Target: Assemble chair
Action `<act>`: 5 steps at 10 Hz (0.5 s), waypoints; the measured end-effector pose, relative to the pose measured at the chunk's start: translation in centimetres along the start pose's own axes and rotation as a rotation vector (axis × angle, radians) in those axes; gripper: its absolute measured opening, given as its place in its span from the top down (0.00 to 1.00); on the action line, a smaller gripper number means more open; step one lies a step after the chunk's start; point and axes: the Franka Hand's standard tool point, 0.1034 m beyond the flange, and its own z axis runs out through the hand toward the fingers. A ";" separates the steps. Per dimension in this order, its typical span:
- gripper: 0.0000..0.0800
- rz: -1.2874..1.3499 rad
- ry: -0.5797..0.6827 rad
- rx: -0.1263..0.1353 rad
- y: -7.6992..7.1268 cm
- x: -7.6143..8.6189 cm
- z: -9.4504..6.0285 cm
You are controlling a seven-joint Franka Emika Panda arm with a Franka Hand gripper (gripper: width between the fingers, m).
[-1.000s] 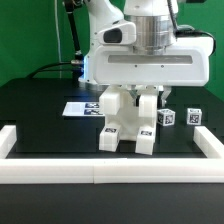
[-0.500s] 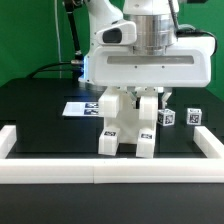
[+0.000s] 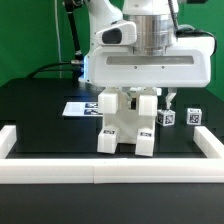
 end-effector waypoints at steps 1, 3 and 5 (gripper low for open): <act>0.28 0.000 0.000 0.000 0.0 0.0 0.0; 0.21 0.000 0.000 0.000 0.0 0.0 0.0; 0.19 0.000 0.000 0.000 0.0 0.0 0.0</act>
Offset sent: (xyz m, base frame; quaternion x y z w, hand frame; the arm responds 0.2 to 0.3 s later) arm 0.0021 -0.0001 0.0039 -0.0046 -0.0044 -0.0113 0.9999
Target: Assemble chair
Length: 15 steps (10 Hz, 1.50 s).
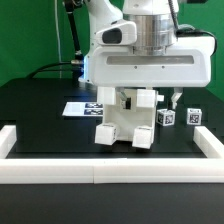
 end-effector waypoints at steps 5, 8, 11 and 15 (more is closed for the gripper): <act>0.19 0.000 0.000 0.000 0.0 0.0 0.0; 0.19 0.003 0.016 -0.001 -0.1 0.1 0.1; 0.19 0.012 0.019 -0.005 -0.2 1.1 0.7; 0.19 0.009 0.030 -0.009 -0.6 2.6 1.1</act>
Offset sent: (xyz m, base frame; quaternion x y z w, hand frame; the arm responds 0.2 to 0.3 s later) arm 0.0004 0.0007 -0.0003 0.0000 -0.0004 -0.0008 1.0000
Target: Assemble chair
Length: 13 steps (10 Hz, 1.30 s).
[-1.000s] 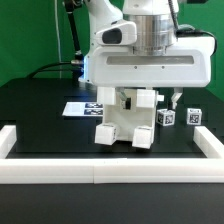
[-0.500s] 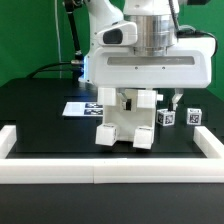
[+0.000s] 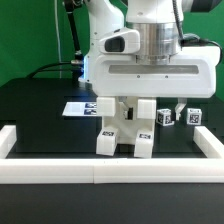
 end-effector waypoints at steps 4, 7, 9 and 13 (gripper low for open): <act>0.19 0.001 0.010 0.001 -0.1 0.8 -0.1; 0.19 0.002 -0.001 0.005 -0.5 0.7 -0.8; 0.19 0.003 -0.020 0.011 -0.7 0.3 -1.7; 0.19 0.000 -0.023 0.025 -1.0 -0.6 -3.7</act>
Offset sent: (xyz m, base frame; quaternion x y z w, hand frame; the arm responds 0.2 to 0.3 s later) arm 0.0080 0.0000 0.0050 0.0015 -0.0036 0.0019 1.0000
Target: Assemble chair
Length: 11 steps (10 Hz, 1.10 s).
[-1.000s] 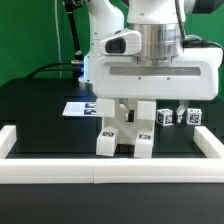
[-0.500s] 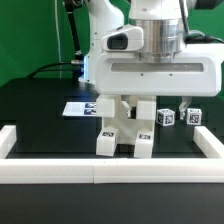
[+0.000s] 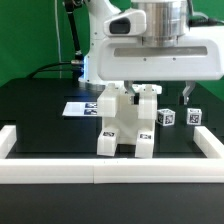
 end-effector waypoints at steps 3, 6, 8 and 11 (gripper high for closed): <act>0.19 0.002 -0.004 0.010 0.0 -1.7 -1.2; 0.19 0.087 -0.016 0.023 -0.8 -3.8 -2.8; 0.19 0.168 -0.022 0.031 -2.0 -5.8 -3.6; 0.19 0.247 -0.036 0.021 -4.6 -8.3 -2.8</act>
Offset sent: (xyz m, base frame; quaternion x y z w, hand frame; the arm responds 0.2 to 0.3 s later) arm -0.0324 -0.0074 0.0224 -0.0208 -0.0209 0.0133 0.9995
